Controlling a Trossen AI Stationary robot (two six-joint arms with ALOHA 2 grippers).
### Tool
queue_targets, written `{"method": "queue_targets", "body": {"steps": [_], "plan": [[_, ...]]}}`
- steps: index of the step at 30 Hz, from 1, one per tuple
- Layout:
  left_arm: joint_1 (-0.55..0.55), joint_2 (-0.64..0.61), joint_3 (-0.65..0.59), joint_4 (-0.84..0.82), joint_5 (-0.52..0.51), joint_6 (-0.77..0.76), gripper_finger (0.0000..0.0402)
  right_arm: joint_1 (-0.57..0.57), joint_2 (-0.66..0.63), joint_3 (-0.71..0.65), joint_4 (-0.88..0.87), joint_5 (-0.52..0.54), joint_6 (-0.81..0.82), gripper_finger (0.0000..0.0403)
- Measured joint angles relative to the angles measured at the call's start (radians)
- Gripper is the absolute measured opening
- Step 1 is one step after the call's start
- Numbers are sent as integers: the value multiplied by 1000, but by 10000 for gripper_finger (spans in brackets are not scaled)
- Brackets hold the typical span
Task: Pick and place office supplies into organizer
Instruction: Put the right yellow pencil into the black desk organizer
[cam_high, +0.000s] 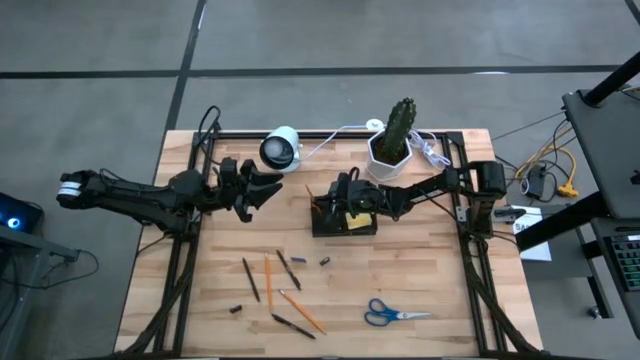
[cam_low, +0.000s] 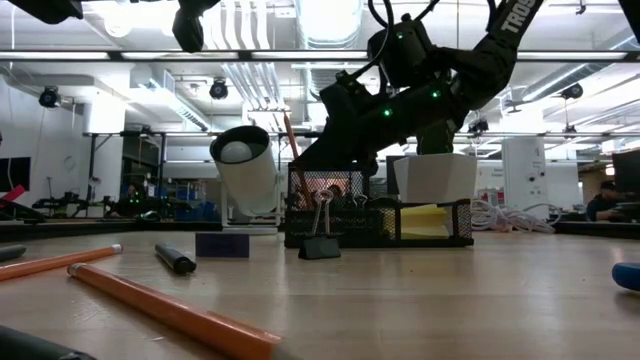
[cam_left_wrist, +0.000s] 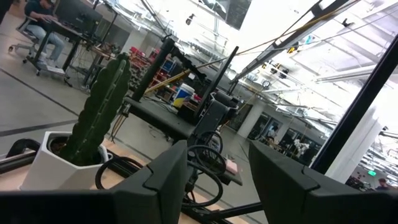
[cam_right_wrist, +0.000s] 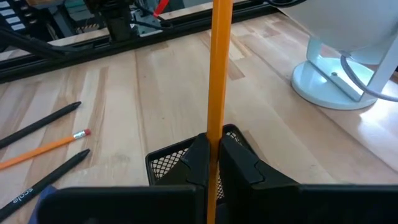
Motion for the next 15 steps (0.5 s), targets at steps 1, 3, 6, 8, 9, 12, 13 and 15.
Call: {"method": "queue_targets", "body": {"steps": [1, 3, 6, 8, 9, 12, 13, 15], "plan": [[0, 0, 0, 0, 0, 0, 157, 0, 0, 0, 0, 0, 0, 12], [0, 0, 0, 0, 0, 0, 157, 0, 0, 0, 0, 2, 1, 12], [0, 0, 0, 0, 0, 0, 157, 0, 0, 0, 0, 3, 2, 12], [0, 0, 0, 0, 0, 0, 157, 0, 0, 0, 0, 4, 3, 13], [0, 0, 0, 0, 0, 0, 157, 0, 0, 0, 0, 4, 3, 15], [0, 0, 0, 0, 0, 0, 157, 1, 0, 0, 0, 4, 3, 30], [0, 0, 0, 0, 0, 0, 157, 1, 0, 0, 0, 4, 3, 37], [0, 0, 0, 0, 0, 0, 157, 2, 0, 0, 0, 3, 4, 53]]}}
